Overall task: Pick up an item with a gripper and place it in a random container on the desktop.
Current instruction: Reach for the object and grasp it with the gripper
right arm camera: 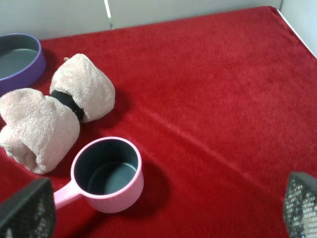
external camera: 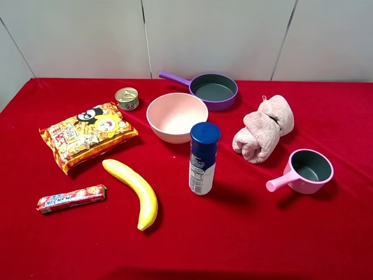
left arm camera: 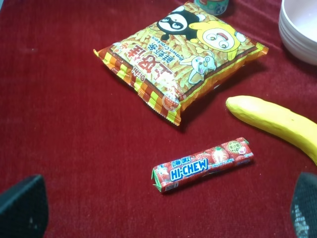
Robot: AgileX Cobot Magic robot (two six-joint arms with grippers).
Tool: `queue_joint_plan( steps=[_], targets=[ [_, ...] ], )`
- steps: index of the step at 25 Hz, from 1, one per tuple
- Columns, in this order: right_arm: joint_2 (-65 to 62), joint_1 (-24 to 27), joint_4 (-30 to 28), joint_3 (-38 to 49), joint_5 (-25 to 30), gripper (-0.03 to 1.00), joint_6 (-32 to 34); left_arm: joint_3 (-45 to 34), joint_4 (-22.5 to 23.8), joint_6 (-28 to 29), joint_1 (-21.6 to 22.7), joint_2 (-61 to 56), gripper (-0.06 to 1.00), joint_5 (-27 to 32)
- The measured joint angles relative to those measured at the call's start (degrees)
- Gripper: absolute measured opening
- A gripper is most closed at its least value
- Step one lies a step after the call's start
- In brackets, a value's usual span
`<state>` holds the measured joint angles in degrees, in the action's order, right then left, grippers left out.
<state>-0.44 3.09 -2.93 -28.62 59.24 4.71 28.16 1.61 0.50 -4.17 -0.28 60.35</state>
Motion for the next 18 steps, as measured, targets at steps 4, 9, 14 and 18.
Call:
queue_joint_plan(
  steps=[4, 9, 14, 18],
  targets=[
    [0.0, 0.0, 0.0, 0.0, 0.0, 0.69, 0.0, 0.0, 0.0, 0.0, 0.0, 0.0, 0.97, 0.0],
    [0.0, 0.0, 0.0, 0.0, 0.0, 0.69, 0.0, 0.0, 0.0, 0.0, 0.0, 0.0, 0.97, 0.0],
    [0.0, 0.0, 0.0, 0.0, 0.0, 0.69, 0.0, 0.0, 0.0, 0.0, 0.0, 0.0, 0.97, 0.0],
    [0.0, 0.0, 0.0, 0.0, 0.0, 0.69, 0.0, 0.0, 0.0, 0.0, 0.0, 0.0, 0.97, 0.0]
  ],
)
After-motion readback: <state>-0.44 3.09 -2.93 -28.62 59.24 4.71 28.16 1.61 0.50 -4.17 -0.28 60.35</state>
